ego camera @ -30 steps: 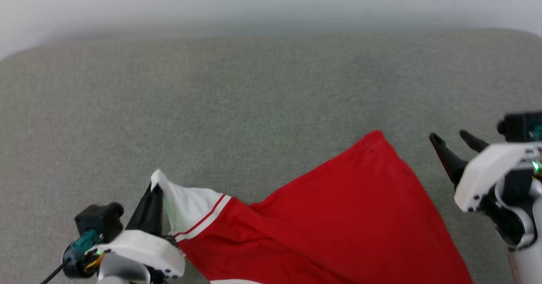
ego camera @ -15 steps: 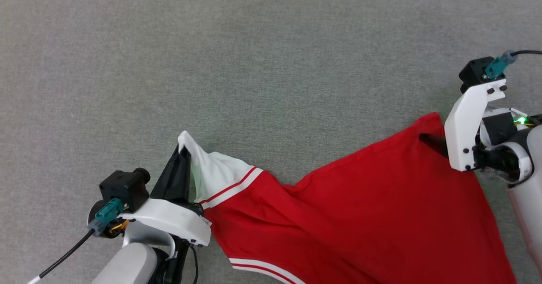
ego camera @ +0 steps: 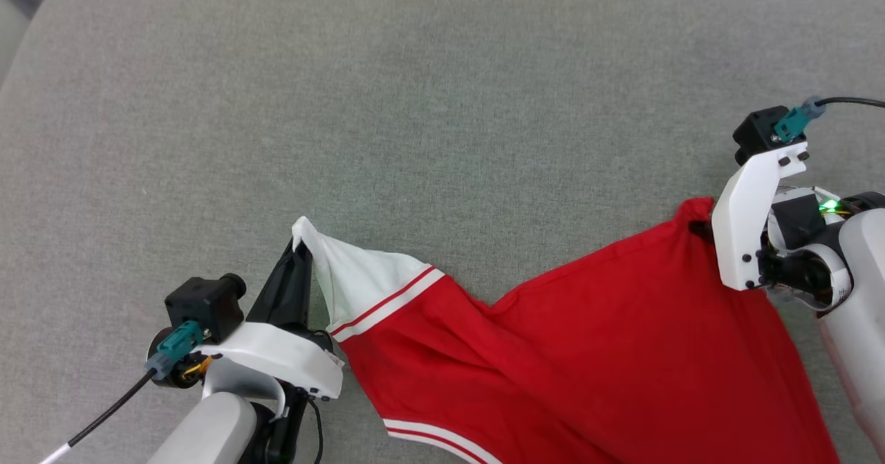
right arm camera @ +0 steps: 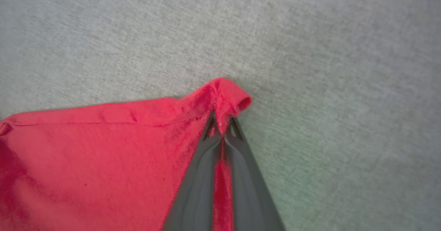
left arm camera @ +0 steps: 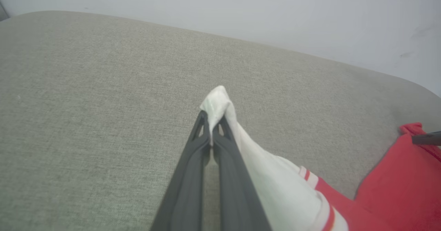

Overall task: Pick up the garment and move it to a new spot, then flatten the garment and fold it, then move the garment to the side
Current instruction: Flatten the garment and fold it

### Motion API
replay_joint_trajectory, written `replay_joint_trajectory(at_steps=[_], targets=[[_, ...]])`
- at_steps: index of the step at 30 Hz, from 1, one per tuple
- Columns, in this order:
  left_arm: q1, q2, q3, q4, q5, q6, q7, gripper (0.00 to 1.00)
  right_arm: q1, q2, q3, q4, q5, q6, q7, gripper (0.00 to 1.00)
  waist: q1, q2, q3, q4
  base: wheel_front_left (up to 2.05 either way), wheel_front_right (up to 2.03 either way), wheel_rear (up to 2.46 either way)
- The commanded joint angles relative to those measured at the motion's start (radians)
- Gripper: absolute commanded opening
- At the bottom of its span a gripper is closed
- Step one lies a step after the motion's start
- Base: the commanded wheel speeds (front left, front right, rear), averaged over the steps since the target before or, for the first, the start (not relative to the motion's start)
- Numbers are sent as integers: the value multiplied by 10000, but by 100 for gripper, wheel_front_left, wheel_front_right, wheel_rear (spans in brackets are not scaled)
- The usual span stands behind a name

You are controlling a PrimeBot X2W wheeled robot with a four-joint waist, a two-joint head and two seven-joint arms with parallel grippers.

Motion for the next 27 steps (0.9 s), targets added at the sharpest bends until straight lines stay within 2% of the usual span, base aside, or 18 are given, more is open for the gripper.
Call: replay_joint_trajectory(at_steps=[1, 8, 10, 14, 16, 22, 27], targets=[[63, 43, 126, 60, -89, 12, -70, 0, 228, 0, 145, 43, 58, -2, -607, 0, -2, 0, -508, -152, 0, 0, 0], [-235, 360, 329, 104, -270, -149, 181, 0, 336, -98, 109, 320, -60, -2, -2094, 0, -2, 0, -1646, -502, 0, 0, 0], [-699, 588, 558, 292, -484, -336, 415, 0, 215, 65, 44, 609, -184, -2, -2908, 0, -2, 0, -2435, -828, 0, 0, 0], [-1589, 674, 718, 706, -587, -516, 727, 0, -101, 224, -126, 941, -334, -2, -3625, 0, -2, 0, -2986, -1090, 0, 0, 0], [-2478, 662, 781, 1250, -659, -757, 929, 0, -418, 326, -312, 1193, -429, -2, -4071, 0, -2, 0, -3139, -1215, 0, 0, 0], [-4428, 476, 657, 2591, -405, -1124, 1196, 0, -1417, 419, -651, 1555, -813, -2, -5021, 0, -2, 0, -2881, -1386, 0, 0, 0], [-6306, 315, 558, 3705, -81, -1506, 1091, 0, -2534, 406, -980, 1769, -1071, -2, -5770, 0, -2, 0, -2229, -1492, 0, 0, 0]])
